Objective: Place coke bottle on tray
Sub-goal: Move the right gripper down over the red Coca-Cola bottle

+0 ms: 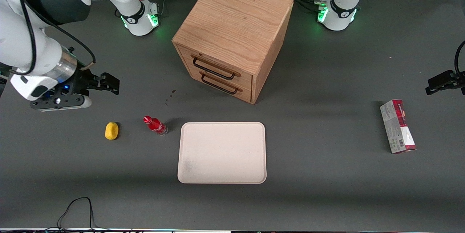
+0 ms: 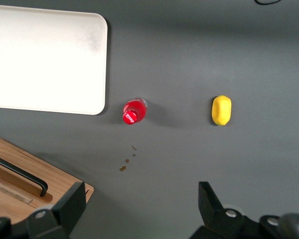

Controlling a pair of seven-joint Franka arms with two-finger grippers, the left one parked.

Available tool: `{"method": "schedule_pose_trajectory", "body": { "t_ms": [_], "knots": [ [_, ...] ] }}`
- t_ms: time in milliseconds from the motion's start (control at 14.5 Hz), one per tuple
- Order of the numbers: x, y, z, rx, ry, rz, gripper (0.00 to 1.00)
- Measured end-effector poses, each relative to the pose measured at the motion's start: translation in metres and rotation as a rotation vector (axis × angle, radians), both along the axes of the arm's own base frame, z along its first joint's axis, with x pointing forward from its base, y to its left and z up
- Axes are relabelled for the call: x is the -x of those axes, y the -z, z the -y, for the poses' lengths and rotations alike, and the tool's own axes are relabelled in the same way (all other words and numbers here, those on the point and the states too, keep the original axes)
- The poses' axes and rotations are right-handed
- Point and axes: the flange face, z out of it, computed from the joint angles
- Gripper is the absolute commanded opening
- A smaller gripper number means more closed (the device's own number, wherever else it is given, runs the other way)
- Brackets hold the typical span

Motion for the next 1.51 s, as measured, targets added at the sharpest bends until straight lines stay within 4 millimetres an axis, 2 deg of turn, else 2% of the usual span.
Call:
{"method": "schedule_pose_trajectory", "body": {
  "t_ms": [275, 550, 756, 1169, 1512],
  "knots": [
    [-0.012, 0.029, 0.000, 0.010, 0.005, -0.035, 1.00],
    [-0.025, 0.078, -0.016, 0.013, -0.016, -0.037, 1.00],
    [-0.028, 0.114, -0.019, 0.012, -0.018, -0.043, 1.00],
    [-0.028, 0.167, -0.023, -0.020, -0.006, -0.040, 1.00],
    [-0.022, 0.209, -0.035, -0.021, -0.011, -0.024, 1.00]
  ]
}}
